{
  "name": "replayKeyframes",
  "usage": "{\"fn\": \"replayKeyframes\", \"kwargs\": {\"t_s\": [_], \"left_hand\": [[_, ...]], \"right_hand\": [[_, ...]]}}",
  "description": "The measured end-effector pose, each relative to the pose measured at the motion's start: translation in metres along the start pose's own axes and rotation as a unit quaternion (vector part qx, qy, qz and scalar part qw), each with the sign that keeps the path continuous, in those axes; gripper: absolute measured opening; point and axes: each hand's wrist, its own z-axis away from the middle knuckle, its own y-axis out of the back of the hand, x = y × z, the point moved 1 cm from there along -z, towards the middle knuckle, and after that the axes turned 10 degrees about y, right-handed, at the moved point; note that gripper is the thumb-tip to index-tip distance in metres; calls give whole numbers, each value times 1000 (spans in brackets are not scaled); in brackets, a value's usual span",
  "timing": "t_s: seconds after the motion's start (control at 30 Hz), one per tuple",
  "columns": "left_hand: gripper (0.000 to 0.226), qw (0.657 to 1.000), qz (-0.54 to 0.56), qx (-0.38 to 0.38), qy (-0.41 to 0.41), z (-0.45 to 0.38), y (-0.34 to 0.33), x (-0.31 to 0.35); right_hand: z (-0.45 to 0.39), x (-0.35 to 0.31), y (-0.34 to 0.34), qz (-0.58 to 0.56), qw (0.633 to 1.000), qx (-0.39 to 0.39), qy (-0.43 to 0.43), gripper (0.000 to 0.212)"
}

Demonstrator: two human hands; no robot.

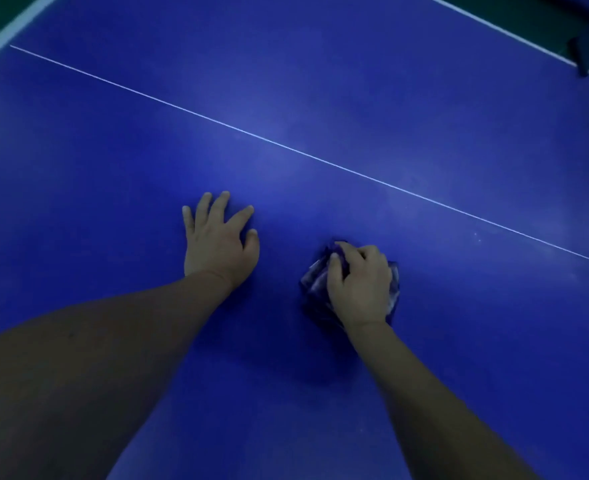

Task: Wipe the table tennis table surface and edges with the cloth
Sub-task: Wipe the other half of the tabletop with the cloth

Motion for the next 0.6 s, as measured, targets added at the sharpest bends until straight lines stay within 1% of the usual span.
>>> {"fn": "replayKeyframes", "kwargs": {"t_s": [0.07, 0.13, 0.2, 0.27, 0.3, 0.33, 0.37, 0.4, 0.47, 0.5, 0.53, 0.57, 0.6], "left_hand": [[45, 999, 12, -20, -31, 7, 1, -7], [46, 997, -6, -41, -58, 20, 4, -17], [48, 995, -36, -49, -78, 45, 8, -31], [53, 991, -62, -53, -102, 80, 14, -46], [55, 989, -77, -55, -113, 99, 16, -54], [56, 987, -91, -55, -123, 116, 19, -62], [56, 984, -106, -55, -130, 132, 23, -72], [56, 982, -122, -53, -134, 146, 25, -84], [57, 980, -150, -48, -122, 173, 27, -104], [58, 979, -161, -48, -115, 183, 26, -111], [58, 978, -171, -50, -109, 190, 24, -116], [59, 977, -177, -51, -105, 193, 23, -119], [59, 977, -181, -50, -104, 192, 21, -119]], "right_hand": [[18, -17, -5, 0, 1000, -15, 23, 36], [52, -34, -4, 2, 997, -19, 71, 36], [94, -47, -2, -21, 989, -44, 139, 35], [126, -46, 2, -35, 969, -76, 231, 35], [131, -39, 5, -30, 959, -78, 270, 35], [128, -31, 7, -23, 954, -69, 291, 34], [119, -26, 8, -13, 957, -56, 285, 32], [108, -24, 8, -3, 966, -41, 254, 30], [84, -34, 3, 8, 989, -25, 145, 30], [75, -42, -1, 5, 995, -27, 98, 31], [70, -52, -5, -3, 996, -34, 79, 33], [69, -62, -11, -12, 995, -40, 94, 33], [74, -71, -16, -21, 990, -42, 137, 32]]}}
